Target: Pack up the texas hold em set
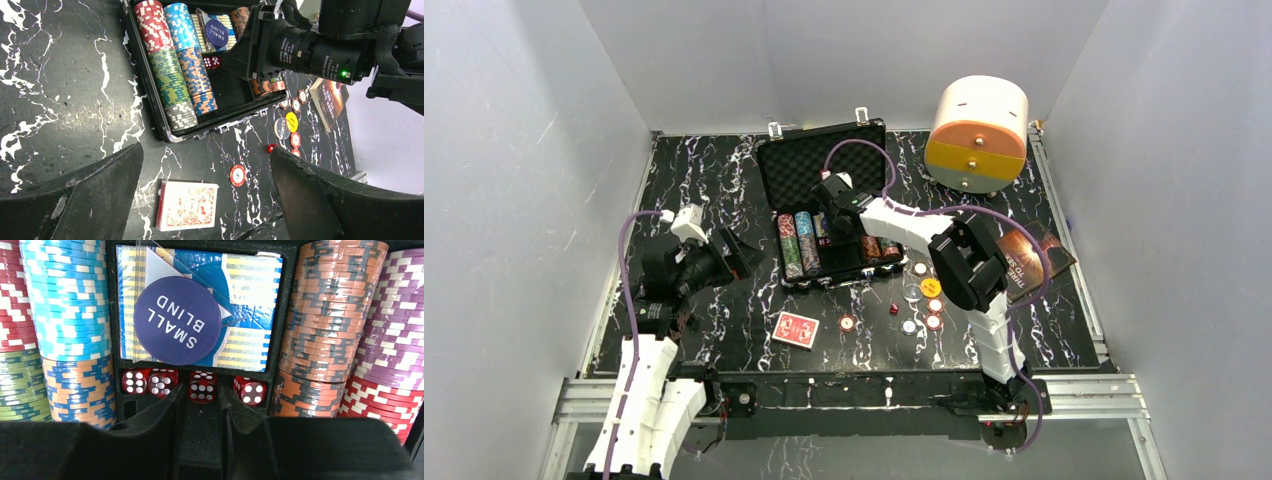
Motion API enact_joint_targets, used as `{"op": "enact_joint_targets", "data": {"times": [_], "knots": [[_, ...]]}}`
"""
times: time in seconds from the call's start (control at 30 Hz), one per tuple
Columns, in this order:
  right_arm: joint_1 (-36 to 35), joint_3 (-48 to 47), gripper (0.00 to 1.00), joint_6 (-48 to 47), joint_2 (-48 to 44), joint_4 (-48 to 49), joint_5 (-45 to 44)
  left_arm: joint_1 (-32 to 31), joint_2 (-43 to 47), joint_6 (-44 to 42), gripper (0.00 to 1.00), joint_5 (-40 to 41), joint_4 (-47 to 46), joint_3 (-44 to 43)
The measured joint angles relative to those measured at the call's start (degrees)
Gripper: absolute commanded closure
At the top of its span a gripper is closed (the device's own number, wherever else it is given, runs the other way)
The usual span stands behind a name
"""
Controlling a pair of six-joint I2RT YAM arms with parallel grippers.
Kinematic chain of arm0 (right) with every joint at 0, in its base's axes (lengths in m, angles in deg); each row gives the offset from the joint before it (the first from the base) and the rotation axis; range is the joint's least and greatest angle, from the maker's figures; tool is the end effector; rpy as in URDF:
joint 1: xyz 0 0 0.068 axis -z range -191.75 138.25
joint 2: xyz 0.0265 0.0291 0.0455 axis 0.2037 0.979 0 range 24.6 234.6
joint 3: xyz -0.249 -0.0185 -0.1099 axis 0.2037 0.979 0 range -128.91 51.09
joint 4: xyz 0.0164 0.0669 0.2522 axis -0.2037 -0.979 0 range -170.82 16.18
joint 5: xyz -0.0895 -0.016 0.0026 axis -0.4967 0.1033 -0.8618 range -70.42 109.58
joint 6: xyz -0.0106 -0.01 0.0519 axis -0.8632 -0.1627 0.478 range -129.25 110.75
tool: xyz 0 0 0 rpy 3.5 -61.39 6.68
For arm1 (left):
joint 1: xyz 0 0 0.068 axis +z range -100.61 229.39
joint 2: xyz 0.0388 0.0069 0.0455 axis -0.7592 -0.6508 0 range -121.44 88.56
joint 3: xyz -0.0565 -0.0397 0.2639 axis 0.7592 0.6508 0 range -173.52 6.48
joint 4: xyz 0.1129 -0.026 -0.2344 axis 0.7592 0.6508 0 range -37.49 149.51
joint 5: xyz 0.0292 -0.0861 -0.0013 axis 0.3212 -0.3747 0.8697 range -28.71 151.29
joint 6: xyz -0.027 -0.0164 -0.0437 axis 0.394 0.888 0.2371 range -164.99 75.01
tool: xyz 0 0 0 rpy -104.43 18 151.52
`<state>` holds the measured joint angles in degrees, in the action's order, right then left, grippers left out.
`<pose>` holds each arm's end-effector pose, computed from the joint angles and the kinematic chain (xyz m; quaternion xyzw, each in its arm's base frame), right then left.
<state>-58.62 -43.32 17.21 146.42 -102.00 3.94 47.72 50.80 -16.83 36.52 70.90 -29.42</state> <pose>0.3253 0.3331 0.1890 -0.1281 0.9385 0.0708 0.3127 0.1574 -0.0193 0.2904 -0.0641 0.8081 -0.3139 0.4943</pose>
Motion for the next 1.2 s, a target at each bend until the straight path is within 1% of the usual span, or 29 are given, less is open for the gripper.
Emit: {"op": "enact_joint_targets", "data": {"times": [0.07,0.17,0.57,0.67,0.83,1.07,1.2], "knots": [[0.0,0.0,0.57,-0.1,0.0,0.1,0.1,0.0,0.0,0.0,0.02,0.0,0.0,0.0],[0.0,0.0,0.56,-0.2,0.0,0.2,0.2,0.0,0.0,0.0,0.02,0.0,0.0,0.0],[0.0,0.0,0.56,-0.1,0.0,0.2,0.2,0.0,0.0,0.0,0.02,0.2,0.0,0.0],[0.0,0.1,0.50,0.2,-0.3,0.1,0.2,0.0,0.0,0.0,0.01,0.2,0.0,0.0],[0.0,1.2,0.44,0.7,-2.6,0.6,-0.1,0.0,0.0,0.0,0.02,0.2,0.0,0.0],[0.0,1.5,0.42,1.9,-4.7,2.7,1.0,0.0,0.0,0.0,0.01,0.2,0.0,0.0],[0.0,1.5,0.38,2.3,-4.7,2.9,2.1,0.0,0.0,0.0,0.01,0.2,0.0,0.0]]}}
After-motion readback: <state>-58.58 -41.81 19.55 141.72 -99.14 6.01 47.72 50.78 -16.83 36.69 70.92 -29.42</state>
